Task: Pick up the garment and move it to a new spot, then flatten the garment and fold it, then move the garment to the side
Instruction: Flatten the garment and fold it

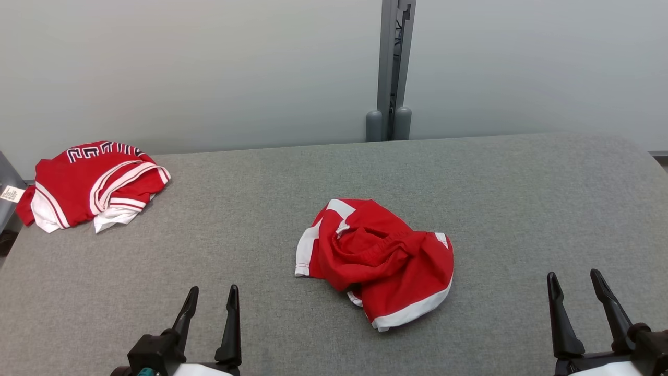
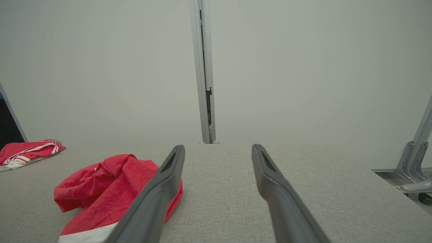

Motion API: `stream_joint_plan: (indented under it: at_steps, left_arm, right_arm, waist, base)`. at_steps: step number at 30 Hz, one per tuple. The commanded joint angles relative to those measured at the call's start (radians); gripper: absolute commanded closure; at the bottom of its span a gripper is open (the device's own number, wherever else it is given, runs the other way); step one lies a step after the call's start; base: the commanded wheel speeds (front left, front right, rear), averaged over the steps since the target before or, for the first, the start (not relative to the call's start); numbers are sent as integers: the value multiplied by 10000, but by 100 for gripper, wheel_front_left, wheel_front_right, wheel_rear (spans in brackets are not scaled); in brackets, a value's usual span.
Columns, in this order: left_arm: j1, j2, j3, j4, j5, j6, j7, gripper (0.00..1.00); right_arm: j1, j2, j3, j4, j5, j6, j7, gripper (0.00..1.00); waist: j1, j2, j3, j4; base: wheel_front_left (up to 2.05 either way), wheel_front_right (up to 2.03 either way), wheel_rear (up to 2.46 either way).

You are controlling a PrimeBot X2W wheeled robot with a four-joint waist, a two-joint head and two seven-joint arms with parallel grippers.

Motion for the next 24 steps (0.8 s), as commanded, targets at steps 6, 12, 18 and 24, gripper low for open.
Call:
stream_joint_plan:
  at_steps: [6, 12, 18, 24]
  left_arm:
    - [-129, -45, 183, 116, 222, -161, -2, 0]
    - [-180, -82, 235, 244, 267, -254, -2, 0]
    - [-217, -102, 267, 271, 296, -299, -2, 0]
    - [-243, -110, 271, 205, 300, -308, -2, 0]
  right_arm:
    - [-117, -59, 14, 111, 107, 5, -7, 0]
    - [-99, -59, -1, 138, 99, 5, -7, 0]
    - [-100, -59, -28, 156, 114, 5, -7, 0]
    - [-222, -59, -68, 227, 26, 5, -7, 0]
  waist:
    - [0, -1, 4, -2]
    - [0, -1, 4, 23]
    - [0, -1, 25, 77]
    - [0, -1, 50, 152]
  base:
    - [0, 0, 0]
    - [0, 0, 0]
    - [0, 0, 0]
    - [0, 0, 0]
